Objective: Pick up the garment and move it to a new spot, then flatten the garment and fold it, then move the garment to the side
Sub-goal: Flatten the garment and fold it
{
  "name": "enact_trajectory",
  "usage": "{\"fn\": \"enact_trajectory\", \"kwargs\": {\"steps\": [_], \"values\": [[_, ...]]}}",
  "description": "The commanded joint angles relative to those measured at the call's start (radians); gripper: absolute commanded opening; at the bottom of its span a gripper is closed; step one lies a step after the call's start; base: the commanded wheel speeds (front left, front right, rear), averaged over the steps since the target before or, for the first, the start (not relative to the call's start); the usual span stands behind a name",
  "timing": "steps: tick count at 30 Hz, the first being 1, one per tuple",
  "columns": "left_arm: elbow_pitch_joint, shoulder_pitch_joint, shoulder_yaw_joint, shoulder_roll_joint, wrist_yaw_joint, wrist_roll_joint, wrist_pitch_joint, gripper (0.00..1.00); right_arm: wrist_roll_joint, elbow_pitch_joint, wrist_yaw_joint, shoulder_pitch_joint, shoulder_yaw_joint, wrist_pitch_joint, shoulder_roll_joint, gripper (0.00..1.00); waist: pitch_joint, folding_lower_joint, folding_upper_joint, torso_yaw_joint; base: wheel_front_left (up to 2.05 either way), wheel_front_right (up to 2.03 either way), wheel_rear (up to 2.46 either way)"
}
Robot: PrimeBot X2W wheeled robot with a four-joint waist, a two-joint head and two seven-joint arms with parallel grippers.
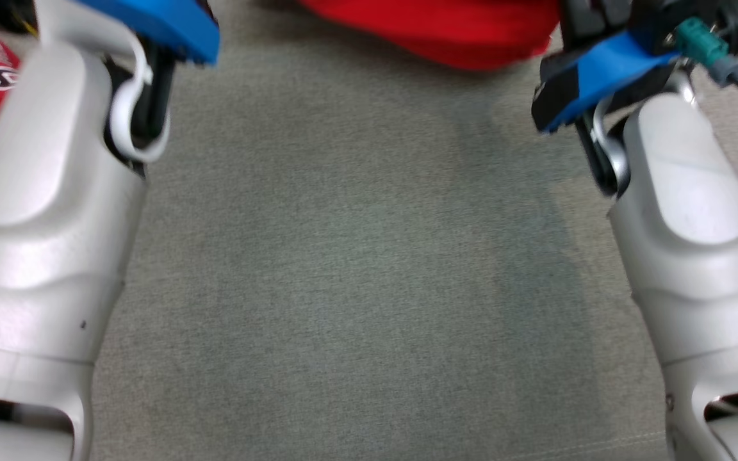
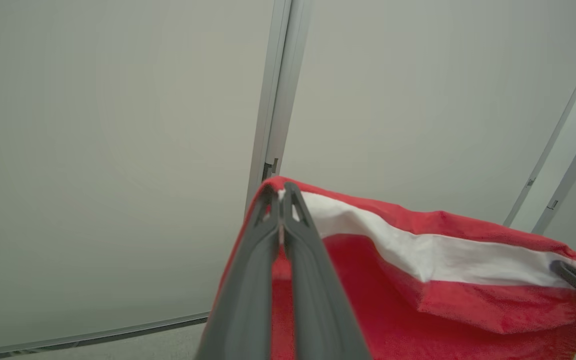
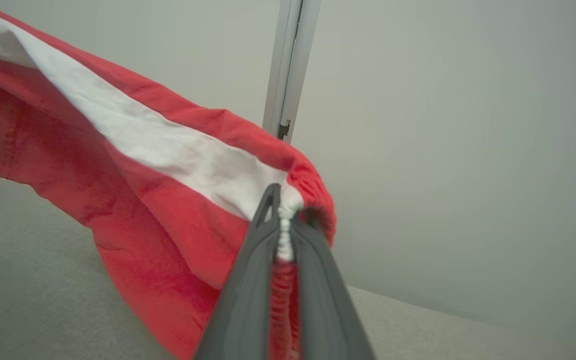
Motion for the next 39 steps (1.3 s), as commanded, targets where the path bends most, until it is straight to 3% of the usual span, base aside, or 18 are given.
{"fn": "enact_trajectory", "kwargs": {"steps": [1, 5, 10, 20, 25, 32, 36, 39], "values": [[0.022, 0.038, -0.002, -0.005, -0.012, -0.008, -0.026, 0.0, 0.017, 0.013, 0.0, 0.045, -0.006, -0.007, 0.004, 0.0, 0.028, -0.0004, -0.0005, 0.028, 0.0, 0.0, 0.0], [0.055, 0.143, -0.027, -0.022, -0.039, -0.042, -0.076, 0.0, 0.063, -0.028, 0.0, 0.15, -0.006, -0.008, 0.009, 0.0, 0.031, -0.0004, -0.0005, 0.033, 0.0, 0.0, 0.0], [0.001, 0.282, -0.018, -0.008, -0.047, -0.053, -0.131, 0.0, 0.138, -0.14, 0.0, 0.306, 0.002, -0.008, 0.012, 0.0, -0.006, -0.0004, -0.0005, 0.028, 0.0, 0.0, 0.0], [-0.319, 0.652, 0.05, -0.002, -0.024, -0.01, -0.142, 0.0, 0.23, -0.385, 0.0, 0.625, 0.035, -0.007, 0.013, 0.0, -0.173, -0.0004, -0.0005, 0.047, 0.0, 0.0, 0.0], [-0.503, 0.846, 0.029, 0.013, 0.013, 0.0, -0.133, 0.0, 0.243, -0.473, 0.0, 0.81, 0.037, -0.007, 0.008, 0.0, -0.278, -0.0004, -0.0005, 0.071, 0.0, 0.0, 0.0], [-0.793, 1.089, 0.018, 0.087, 0.117, -0.004, -0.031, 0.0, 0.266, -0.619, 0.0, 1.063, 0.033, -0.007, -0.016, 0.0, -0.347, -0.0004, -0.0005, 0.069, 0.0, 0.0, 0.0], [-0.866, 1.169, 0.026, 0.127, 0.156, -0.02, 0.028, 0.0, 0.269, -0.67, 0.0, 1.154, 0.033, 0.011, -0.023, 0.0, -0.34, -0.0004, -0.0005, 0.051, 0.0, 0.0, 0.0], [-0.87, 1.174, 0.032, 0.131, 0.159, -0.029, 0.037, 0.0, 0.269, -0.671, 0.0, 1.17, 0.034, 0.022, -0.026, 0.0, -0.327, -0.0004, -0.0005, 0.038, 0.0, 0.0, 0.0]]}}
